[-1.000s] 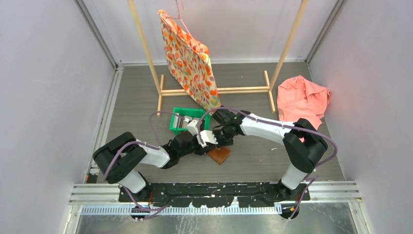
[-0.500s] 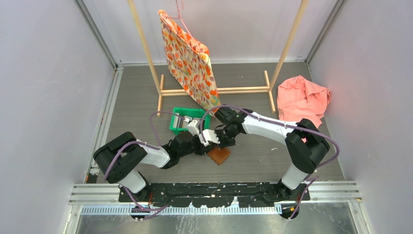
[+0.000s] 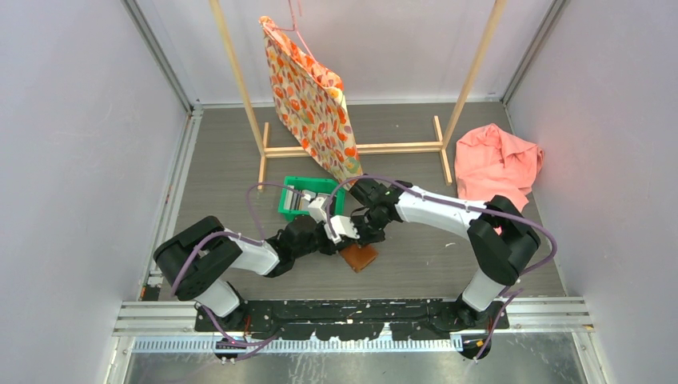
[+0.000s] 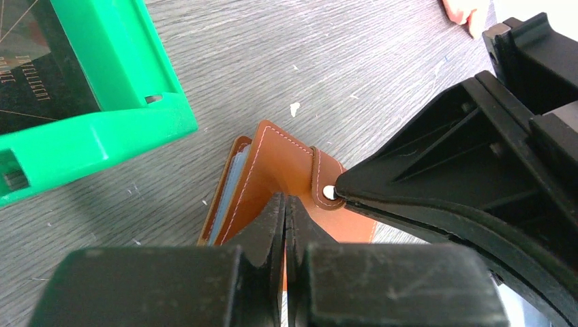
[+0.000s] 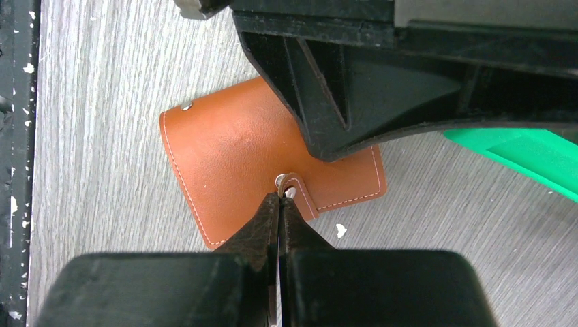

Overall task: Put the credit cards into the card holder
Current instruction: Close the card holder at the center of the board.

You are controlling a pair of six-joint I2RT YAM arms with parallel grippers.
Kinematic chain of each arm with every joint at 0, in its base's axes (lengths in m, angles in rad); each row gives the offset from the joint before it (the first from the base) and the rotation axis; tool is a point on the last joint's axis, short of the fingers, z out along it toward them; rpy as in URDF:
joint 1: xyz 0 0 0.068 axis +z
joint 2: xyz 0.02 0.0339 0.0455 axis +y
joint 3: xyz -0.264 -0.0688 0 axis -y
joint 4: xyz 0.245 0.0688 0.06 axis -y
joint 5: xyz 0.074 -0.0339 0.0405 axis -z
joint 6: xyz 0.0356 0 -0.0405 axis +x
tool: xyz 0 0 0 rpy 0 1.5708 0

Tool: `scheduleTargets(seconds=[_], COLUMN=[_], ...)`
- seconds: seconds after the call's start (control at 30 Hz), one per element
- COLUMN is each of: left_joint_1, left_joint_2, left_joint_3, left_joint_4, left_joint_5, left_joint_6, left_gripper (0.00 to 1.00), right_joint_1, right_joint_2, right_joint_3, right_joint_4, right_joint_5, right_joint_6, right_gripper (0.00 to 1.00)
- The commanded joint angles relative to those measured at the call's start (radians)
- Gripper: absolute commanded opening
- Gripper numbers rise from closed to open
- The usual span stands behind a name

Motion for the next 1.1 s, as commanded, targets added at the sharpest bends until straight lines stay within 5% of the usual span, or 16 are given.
scheduleTargets(seconds=[0.0,1.07], left_joint_1=[0.004,0.004], left_joint_2=[0.021,0.015], left_joint_3=[0.001,-0.007], left_joint_4=[-0.013,-0.004], left_joint_5=[-0.008,-0.009], left_joint_6=[0.006,0.006], left_gripper=[0.01,0.01], right_joint_1=[0.017,0.085], right_joint_2=[-0.005,0.027], right_joint_3=[0.013,-0.008], right_joint_4=[0.017,0.016], right_joint_5=[-0.017,0.033], right_joint_6=[0.009,0.015], right_gripper=[0.01,0.01])
